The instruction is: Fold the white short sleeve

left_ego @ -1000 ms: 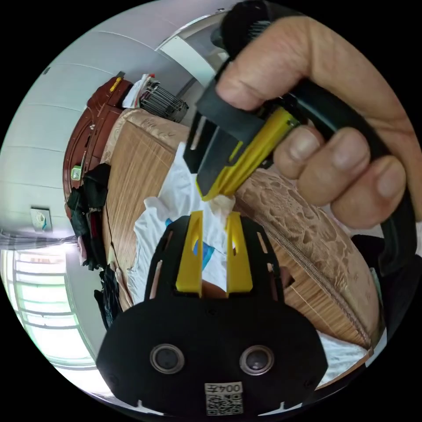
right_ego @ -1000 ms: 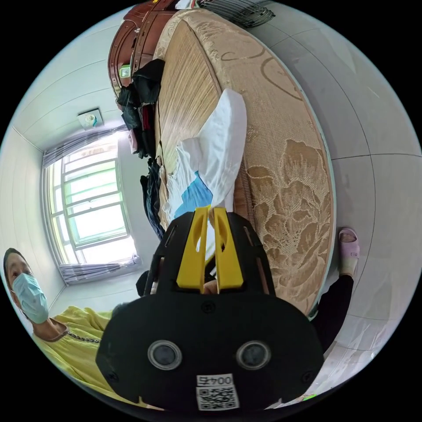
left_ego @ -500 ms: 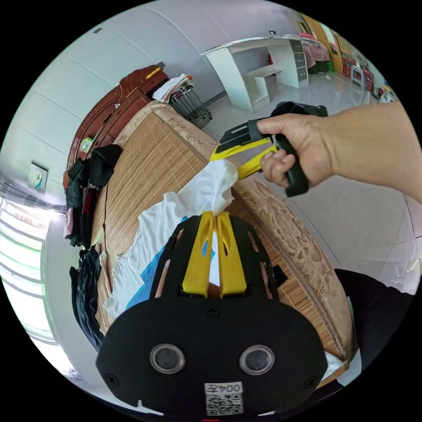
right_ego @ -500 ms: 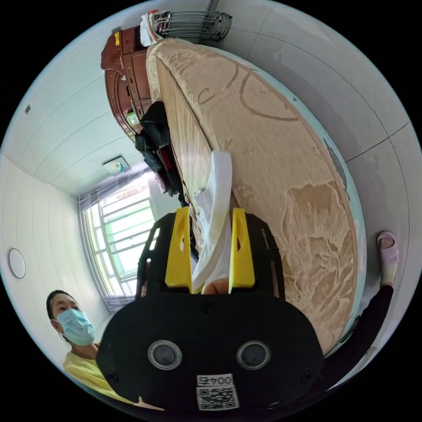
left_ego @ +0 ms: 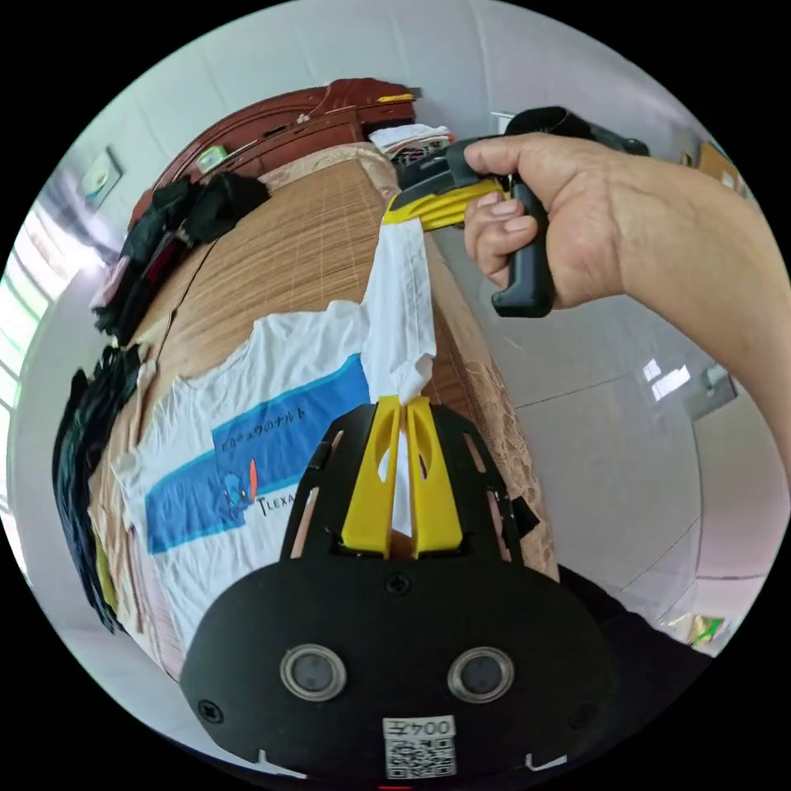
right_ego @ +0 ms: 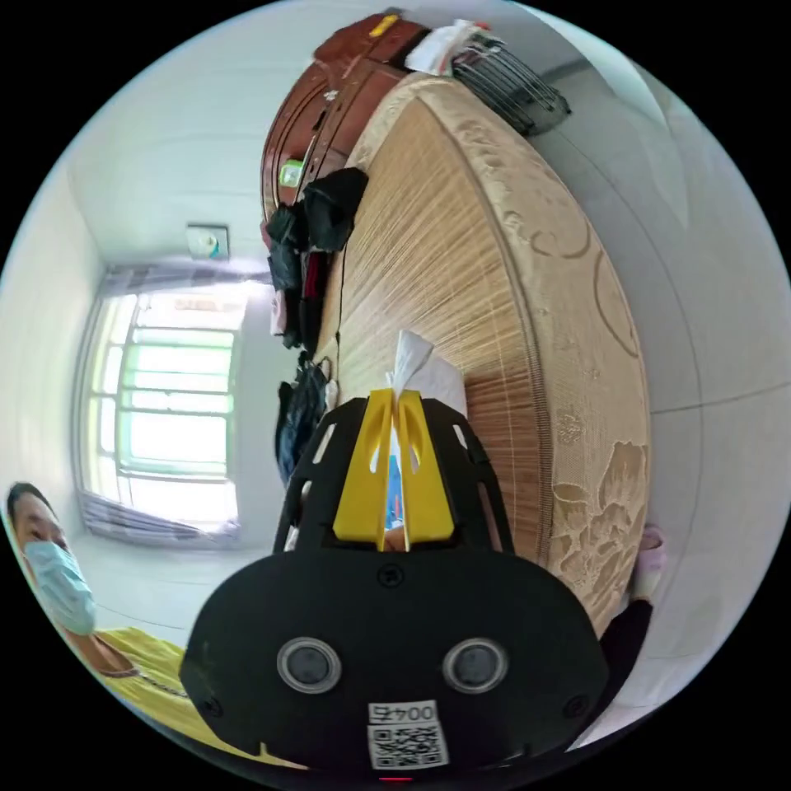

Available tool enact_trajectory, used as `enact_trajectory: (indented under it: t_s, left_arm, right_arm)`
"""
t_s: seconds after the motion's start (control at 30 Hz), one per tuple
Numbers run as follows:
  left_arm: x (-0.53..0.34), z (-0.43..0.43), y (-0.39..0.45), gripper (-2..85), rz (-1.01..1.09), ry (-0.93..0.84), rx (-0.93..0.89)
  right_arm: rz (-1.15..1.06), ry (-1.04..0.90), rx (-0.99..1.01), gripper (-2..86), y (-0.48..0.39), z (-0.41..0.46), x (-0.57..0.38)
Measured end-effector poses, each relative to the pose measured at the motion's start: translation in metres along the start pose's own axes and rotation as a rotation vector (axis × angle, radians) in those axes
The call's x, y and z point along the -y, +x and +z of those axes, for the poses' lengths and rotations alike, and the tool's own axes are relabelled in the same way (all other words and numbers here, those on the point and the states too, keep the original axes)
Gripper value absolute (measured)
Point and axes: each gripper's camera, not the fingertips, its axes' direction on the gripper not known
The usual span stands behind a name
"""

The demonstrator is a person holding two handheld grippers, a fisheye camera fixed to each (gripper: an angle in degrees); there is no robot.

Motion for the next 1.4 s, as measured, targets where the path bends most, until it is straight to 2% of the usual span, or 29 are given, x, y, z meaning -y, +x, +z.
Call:
enact_trajectory:
  t_s: [0.17, 0.4, 0.5, 0.67, 0.83, 1.07, 1.3, 1.4]
  left_arm:
    - [0.013, -0.021, -0.050, 1.3, -0.208, -0.003, -0.123]
    - [0.021, -0.020, -0.133, 1.2, -0.562, -0.087, -0.335]
    - [0.024, -0.018, -0.151, 1.3, -0.639, -0.136, -0.353]
    - [0.038, -0.030, -0.157, 1.6, -0.639, -0.179, -0.322]
    - [0.053, -0.048, -0.164, 1.8, -0.628, -0.178, -0.329]
    - [0.068, -0.065, -0.171, 2.0, -0.673, -0.186, -0.396]
    - [0.071, -0.078, -0.169, 1.5, -0.705, -0.202, -0.373]
    - [0.071, -0.082, -0.162, 1.1, -0.674, -0.230, -0.348]
  right_arm:
    - [-0.224, -0.063, -0.260, -0.1, -0.100, 0.047, -0.018]
    - [-0.391, -0.191, -0.492, 0.8, -0.166, 0.140, -0.040]
    - [-0.453, -0.253, -0.571, 3.0, -0.177, 0.182, -0.052]
    - [-0.577, -0.424, -0.610, 9.3, -0.181, 0.231, -0.068]
    - [-0.615, -0.333, -0.541, 10.7, -0.194, 0.179, -0.060]
    - [-0.365, -0.277, -0.488, 10.4, -0.131, 0.066, -0.027]
    - [-0.218, -0.305, -0.350, 9.1, -0.108, 0.061, 0.003]
    - [-0.253, -0.345, -0.457, 3.2, -0.119, 0.076, 0.016]
